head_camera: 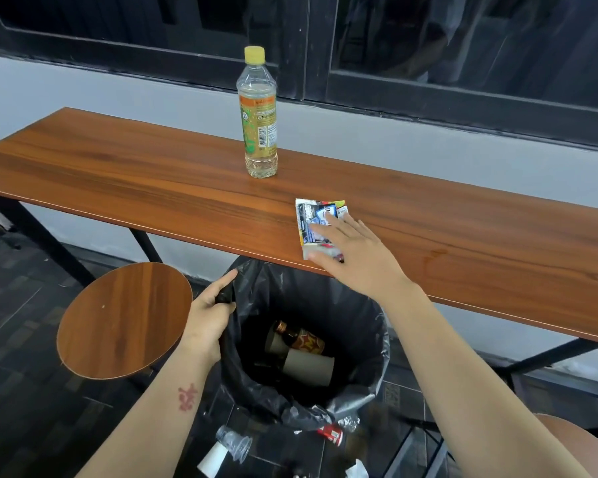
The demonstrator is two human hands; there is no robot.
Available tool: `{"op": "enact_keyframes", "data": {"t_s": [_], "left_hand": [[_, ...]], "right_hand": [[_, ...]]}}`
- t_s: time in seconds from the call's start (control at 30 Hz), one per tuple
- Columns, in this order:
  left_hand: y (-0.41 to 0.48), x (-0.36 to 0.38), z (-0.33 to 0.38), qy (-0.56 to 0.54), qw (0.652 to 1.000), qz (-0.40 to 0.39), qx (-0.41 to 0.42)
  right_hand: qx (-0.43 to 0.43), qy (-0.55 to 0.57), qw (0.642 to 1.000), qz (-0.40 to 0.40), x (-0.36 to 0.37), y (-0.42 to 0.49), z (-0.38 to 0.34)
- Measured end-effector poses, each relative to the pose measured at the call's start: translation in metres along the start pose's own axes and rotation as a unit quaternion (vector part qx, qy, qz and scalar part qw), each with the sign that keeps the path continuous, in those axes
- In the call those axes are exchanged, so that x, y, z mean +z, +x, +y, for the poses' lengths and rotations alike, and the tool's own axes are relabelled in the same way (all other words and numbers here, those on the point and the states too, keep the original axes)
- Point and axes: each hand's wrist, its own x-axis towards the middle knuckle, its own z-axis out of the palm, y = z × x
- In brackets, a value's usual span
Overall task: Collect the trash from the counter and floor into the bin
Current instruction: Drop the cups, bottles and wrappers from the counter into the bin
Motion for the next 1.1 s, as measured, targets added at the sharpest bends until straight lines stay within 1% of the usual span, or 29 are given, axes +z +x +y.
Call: {"op": "enact_keyframes", "data": {"t_s": [0.07,0.1,0.2,0.3,0.4,0.47,0.57,0.63,0.67,0.73,0.77,0.8,0.83,0.93,1.0,1.07,1.1], "left_hand": [[-0.003,-0.001,0.000,-0.004,1.000,0.003,-0.005],[-0.006,-0.001,0.000,-0.006,1.000,0.003,-0.006],[-0.013,-0.002,-0.001,-0.021,1.000,0.002,-0.005],[-0.016,-0.005,-0.004,-0.023,1.000,-0.007,-0.002],[-0.018,-0.009,-0.007,-0.037,0.999,-0.001,-0.003],[-0.019,-0.011,-0.008,-0.048,0.999,0.008,-0.001],[-0.021,-0.016,-0.006,-0.052,0.998,0.019,0.003],[-0.025,-0.020,-0.005,-0.047,0.999,0.018,0.009],[-0.027,-0.023,-0.004,-0.036,0.999,0.016,0.018],[-0.029,-0.027,-0.004,-0.012,0.999,0.023,0.032],[-0.029,-0.029,-0.004,-0.006,0.999,0.026,0.032],[-0.030,-0.030,-0.004,-0.004,0.999,0.030,0.028],[-0.031,-0.031,-0.005,-0.005,0.999,0.032,0.024],[-0.032,-0.034,-0.006,-0.002,0.999,0.028,0.027],[-0.031,-0.037,-0.006,0.003,0.999,0.028,0.029],[-0.028,-0.039,-0.005,0.006,0.999,0.029,0.030],[-0.027,-0.040,-0.004,0.003,0.999,0.029,0.030]], "right_hand": [[-0.020,-0.014,1.000,-0.012,0.002,-0.012,-0.005],[-0.036,-0.024,0.999,-0.002,0.004,-0.017,-0.007],[-0.089,-0.043,0.992,0.078,0.014,-0.030,-0.010],[-0.114,-0.047,0.982,0.146,0.023,-0.039,-0.017],[-0.172,-0.023,0.957,0.231,0.031,-0.049,-0.031],[-0.221,-0.016,0.945,0.241,0.044,-0.058,-0.039],[-0.277,-0.014,0.941,0.192,0.073,-0.073,-0.045],[-0.274,-0.028,0.952,0.132,0.090,-0.077,-0.046],[-0.252,-0.031,0.963,0.090,0.097,-0.076,-0.046],[-0.187,-0.039,0.981,-0.042,0.104,-0.069,-0.045],[-0.154,-0.048,0.980,-0.119,0.107,-0.066,-0.044],[-0.124,-0.058,0.974,-0.181,0.111,-0.063,-0.043],[-0.102,-0.067,0.967,-0.222,0.115,-0.061,-0.044],[-0.071,-0.064,0.946,-0.309,0.127,-0.056,-0.048],[-0.063,-0.072,0.934,-0.343,0.128,-0.056,-0.050],[-0.061,-0.058,0.937,-0.339,0.120,-0.054,-0.052],[-0.061,-0.037,0.944,-0.323,0.113,-0.053,-0.055]]}}
